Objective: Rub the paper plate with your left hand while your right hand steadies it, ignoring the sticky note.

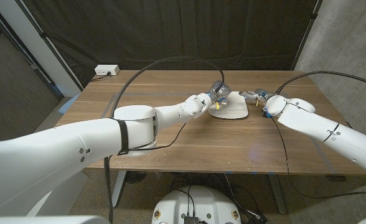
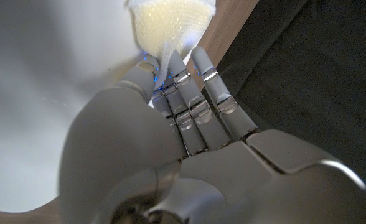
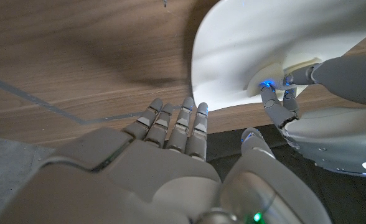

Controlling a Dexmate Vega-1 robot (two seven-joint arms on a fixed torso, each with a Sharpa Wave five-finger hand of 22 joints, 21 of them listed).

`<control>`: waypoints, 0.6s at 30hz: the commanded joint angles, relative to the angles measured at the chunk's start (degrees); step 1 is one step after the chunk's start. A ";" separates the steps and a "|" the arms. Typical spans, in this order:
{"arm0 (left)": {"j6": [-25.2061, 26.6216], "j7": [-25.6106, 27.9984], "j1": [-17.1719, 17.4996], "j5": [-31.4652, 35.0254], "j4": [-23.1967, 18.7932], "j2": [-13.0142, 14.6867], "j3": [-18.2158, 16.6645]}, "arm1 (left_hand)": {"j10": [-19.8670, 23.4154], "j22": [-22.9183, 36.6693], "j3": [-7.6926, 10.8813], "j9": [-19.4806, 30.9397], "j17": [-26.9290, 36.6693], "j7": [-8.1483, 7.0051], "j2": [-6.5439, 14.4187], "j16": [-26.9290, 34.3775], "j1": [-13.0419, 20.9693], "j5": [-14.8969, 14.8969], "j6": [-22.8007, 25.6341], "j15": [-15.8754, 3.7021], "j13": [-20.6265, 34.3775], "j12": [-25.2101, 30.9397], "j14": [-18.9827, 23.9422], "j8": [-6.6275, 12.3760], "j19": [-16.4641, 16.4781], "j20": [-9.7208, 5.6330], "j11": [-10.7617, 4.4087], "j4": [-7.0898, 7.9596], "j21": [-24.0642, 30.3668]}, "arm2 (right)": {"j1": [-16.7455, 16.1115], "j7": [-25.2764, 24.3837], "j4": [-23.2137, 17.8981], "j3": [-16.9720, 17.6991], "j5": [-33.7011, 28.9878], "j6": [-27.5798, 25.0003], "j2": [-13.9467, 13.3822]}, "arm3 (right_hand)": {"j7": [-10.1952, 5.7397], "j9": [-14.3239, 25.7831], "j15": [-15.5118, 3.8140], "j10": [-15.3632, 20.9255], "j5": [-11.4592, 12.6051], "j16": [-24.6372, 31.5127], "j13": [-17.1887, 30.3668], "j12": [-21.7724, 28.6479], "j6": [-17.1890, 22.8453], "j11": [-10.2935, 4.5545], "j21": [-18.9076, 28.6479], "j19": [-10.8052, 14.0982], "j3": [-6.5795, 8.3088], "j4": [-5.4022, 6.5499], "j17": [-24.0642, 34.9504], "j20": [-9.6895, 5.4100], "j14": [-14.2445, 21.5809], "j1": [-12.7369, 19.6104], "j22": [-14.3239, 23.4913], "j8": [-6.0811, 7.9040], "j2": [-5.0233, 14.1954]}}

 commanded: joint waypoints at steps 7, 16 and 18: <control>8.38 10.42 1.34 0.07 -14.47 8.38 -2.91 | 1.94 0.26 -0.80 1.02 1.08 2.55 0.88 0.60 2.00 0.48 2.15 0.12 1.56 0.85 1.03 0.13 0.90 -3.21 -0.46 0.18 1.44 | 0.58 0.63 0.89 -0.22 -0.55 0.89 0.13 | -0.15 0.12 -0.95 0.14 0.32 0.06 0.19 0.31 -0.14 0.07 -0.12 -0.18 0.04 0.38 0.20 -0.48 0.42 -0.51 0.24 0.35 -0.07; 13.87 9.30 2.82 3.74 -25.35 13.70 -5.87 | 1.94 0.26 -1.29 1.08 1.53 2.60 0.80 0.51 2.32 0.50 2.20 0.15 2.34 0.96 1.06 0.07 0.55 -3.24 -0.46 0.36 2.04 | 0.82 0.85 0.77 -0.45 -1.07 0.69 0.15 | -0.10 0.12 -0.98 0.07 0.35 0.02 0.19 0.29 -0.19 0.12 -0.19 -0.16 0.08 0.38 0.17 -0.48 0.33 -0.54 0.24 0.35 -0.05; 15.65 7.92 3.33 4.66 -28.15 14.97 -6.68 | 1.89 0.26 -1.42 1.10 1.65 2.62 0.83 0.47 2.39 0.50 2.20 0.17 2.55 0.97 1.04 0.05 0.55 -3.28 -0.50 0.43 2.25 | 0.85 0.83 0.61 -0.45 -1.20 0.51 0.12 | -0.09 0.12 -0.98 0.08 0.35 0.01 0.19 0.29 -0.20 0.12 -0.19 -0.15 0.09 0.37 0.17 -0.47 0.32 -0.53 0.24 0.34 -0.04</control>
